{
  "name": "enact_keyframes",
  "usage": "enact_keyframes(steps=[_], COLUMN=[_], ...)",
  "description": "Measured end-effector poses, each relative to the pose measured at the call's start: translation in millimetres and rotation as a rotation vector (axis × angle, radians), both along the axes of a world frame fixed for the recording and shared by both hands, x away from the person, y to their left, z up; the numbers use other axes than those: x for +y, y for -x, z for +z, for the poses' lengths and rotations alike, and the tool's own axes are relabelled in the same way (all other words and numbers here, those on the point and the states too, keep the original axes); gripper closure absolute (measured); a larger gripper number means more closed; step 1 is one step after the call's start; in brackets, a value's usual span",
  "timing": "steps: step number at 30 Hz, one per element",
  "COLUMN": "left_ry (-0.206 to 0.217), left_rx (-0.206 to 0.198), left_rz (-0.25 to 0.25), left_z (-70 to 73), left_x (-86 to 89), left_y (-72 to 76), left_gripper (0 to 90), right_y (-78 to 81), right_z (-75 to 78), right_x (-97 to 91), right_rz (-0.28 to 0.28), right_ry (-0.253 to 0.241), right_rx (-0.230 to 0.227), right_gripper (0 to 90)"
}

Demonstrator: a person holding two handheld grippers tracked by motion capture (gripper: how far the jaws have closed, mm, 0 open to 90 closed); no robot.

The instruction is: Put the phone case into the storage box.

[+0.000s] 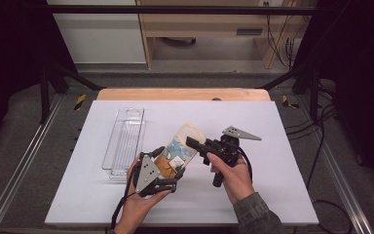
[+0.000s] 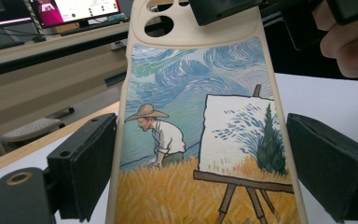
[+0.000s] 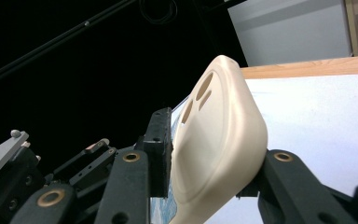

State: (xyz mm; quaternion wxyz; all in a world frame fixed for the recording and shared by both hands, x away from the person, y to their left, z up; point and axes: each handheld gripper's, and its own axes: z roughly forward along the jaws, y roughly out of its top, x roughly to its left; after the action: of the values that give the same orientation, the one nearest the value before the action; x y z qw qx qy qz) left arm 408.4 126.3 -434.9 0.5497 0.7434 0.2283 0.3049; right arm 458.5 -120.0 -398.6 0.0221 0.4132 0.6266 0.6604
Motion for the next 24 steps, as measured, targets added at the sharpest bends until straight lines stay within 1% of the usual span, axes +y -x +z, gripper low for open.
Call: enact_keyframes(steps=[6, 9, 14, 18, 21, 23, 24], left_ry=[-0.004, 0.003, 0.001, -0.002, -0.007, -0.006, -0.006], left_rx=[0.005, 0.011, 0.017, 0.020, 0.022, 0.027, 0.028], left_rz=[-0.001, -0.007, -0.011, -0.011, -0.009, -0.009, -0.008], left_z=[-2.2, -3.5, -5.8, -7.0, -8.4, -9.7, -10.1], left_x=[-0.4, 0.4, 0.4, 0.5, 0.1, 0.1, 0.3], left_y=[-0.7, -1.3, -2.2, -2.8, -3.2, -3.7, -3.8], left_gripper=[11.1, 11.1, 11.1, 11.1, 11.0, 11.0, 11.0], right_y=[-0.1, -0.1, 0.8, 1.5, 2.2, 3.4, 4.0], right_z=[0.3, 0.2, 0.7, 0.8, 2.0, 3.6, 4.5], right_x=[-1.2, -1.8, -1.1, 0.0, 1.6, 3.3, 4.6], right_rz=[0.010, 0.016, 0.025, 0.035, 0.053, 0.068, 0.074], right_ry=[-0.015, -0.018, -0.023, -0.023, -0.031, -0.029, -0.025], right_rx=[0.003, 0.001, 0.000, -0.013, -0.019, -0.022, -0.030], right_gripper=[72.9, 76.8, 79.2, 80.3, 82.4, 83.6, 84.0])
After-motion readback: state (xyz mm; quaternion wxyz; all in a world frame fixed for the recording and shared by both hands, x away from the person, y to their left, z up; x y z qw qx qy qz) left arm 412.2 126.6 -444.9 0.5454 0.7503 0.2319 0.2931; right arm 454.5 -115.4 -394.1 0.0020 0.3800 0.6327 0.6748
